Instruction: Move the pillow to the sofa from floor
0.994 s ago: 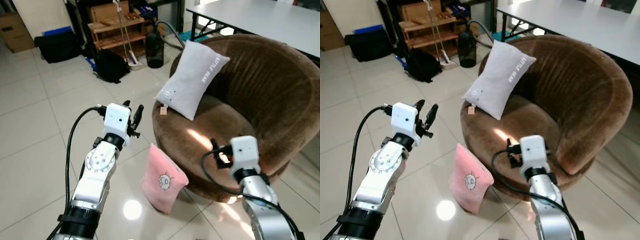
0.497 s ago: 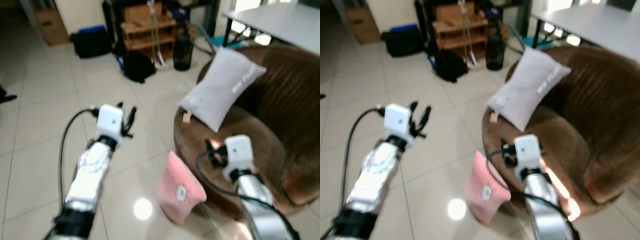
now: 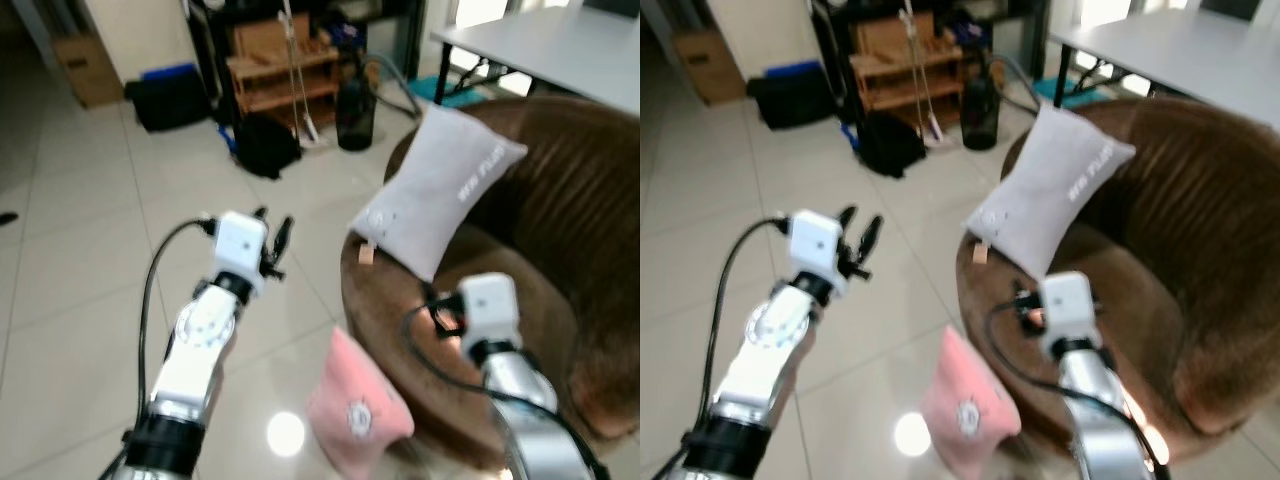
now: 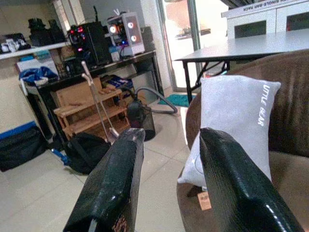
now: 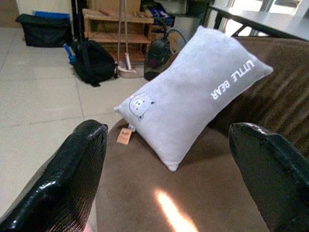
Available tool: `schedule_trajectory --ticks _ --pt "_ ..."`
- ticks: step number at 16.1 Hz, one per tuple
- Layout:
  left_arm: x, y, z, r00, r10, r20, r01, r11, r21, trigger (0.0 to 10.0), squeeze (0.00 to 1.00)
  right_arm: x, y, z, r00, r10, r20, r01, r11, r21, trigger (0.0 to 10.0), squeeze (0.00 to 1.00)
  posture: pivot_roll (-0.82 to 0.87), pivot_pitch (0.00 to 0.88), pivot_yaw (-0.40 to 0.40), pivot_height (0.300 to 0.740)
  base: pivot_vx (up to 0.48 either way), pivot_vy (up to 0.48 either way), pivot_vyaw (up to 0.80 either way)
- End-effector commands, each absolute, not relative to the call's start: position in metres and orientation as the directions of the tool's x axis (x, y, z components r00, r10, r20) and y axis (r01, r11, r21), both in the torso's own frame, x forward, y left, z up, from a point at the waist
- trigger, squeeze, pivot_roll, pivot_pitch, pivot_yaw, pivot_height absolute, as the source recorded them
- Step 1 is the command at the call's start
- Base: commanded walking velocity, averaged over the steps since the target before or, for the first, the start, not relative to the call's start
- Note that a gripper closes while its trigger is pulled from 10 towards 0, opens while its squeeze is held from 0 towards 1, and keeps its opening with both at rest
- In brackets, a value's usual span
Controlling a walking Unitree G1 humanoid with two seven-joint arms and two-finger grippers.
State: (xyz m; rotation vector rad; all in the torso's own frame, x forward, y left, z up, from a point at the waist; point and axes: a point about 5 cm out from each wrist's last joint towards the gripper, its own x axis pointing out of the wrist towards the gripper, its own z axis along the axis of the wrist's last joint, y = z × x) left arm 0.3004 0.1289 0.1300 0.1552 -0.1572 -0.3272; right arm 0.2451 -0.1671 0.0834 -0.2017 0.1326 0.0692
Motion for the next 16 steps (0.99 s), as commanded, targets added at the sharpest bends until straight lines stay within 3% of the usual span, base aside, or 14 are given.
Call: schedule_trajectory --ticks 1,3,16 --pt "0.301 0.14 0.128 0.946 -0.304 0.116 0.279 0.941 0.189 10.0 0.0 0.245 -0.158 0.083 0.987 0.086 -0.139 -0.11 0.979 -0.172 10.0 0.0 -0.08 0.0 0.073 0.74 0.0 0.0 0.0" --pt "0.298 0.142 0.122 0.942 -0.322 0.097 0.299 0.933 0.198 10.0 0.0 0.245 -0.158 0.082 0.986 0.089 -0.137 -0.111 0.981 -0.159 10.0 0.0 -0.08 0.0 0.074 0.74 0.0 0.0 0.0" --pt "0.291 0.148 0.117 0.939 -0.324 0.112 0.297 0.933 0.205 10.0 0.0 0.245 -0.157 0.084 0.987 0.105 -0.121 -0.122 0.982 -0.144 10.0 0.0 -0.07 0.0 0.074 0.63 0.0 0.0 0.0"
